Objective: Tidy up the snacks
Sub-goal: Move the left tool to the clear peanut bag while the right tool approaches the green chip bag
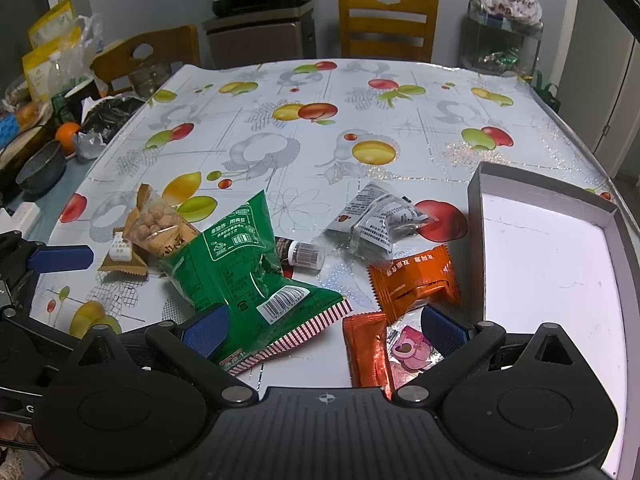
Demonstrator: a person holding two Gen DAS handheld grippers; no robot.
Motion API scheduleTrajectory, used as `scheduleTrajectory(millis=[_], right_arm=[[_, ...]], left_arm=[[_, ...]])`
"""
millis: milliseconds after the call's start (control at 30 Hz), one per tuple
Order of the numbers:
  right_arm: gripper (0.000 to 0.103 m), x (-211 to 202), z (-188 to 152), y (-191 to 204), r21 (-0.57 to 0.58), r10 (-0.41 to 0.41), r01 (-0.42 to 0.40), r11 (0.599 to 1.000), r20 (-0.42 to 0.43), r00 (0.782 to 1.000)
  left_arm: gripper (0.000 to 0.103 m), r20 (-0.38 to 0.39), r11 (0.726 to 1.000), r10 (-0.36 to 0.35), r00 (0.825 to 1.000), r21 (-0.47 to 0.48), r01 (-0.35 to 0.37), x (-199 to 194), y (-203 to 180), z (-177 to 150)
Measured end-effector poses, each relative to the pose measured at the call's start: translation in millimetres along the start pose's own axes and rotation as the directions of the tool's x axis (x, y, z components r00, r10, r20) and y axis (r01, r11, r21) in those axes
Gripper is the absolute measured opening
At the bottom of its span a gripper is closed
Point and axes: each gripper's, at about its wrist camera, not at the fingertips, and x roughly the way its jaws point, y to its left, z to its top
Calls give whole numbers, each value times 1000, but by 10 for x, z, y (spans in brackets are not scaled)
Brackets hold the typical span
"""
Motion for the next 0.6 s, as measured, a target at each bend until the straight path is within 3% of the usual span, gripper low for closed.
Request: scheduleTrajectory(millis=[600], right_arm=[[103, 0, 1, 40, -4, -1, 1, 1000, -4, 1000]], left_arm=[[103, 0, 1000, -1, 1000, -2, 1, -4, 1, -30]])
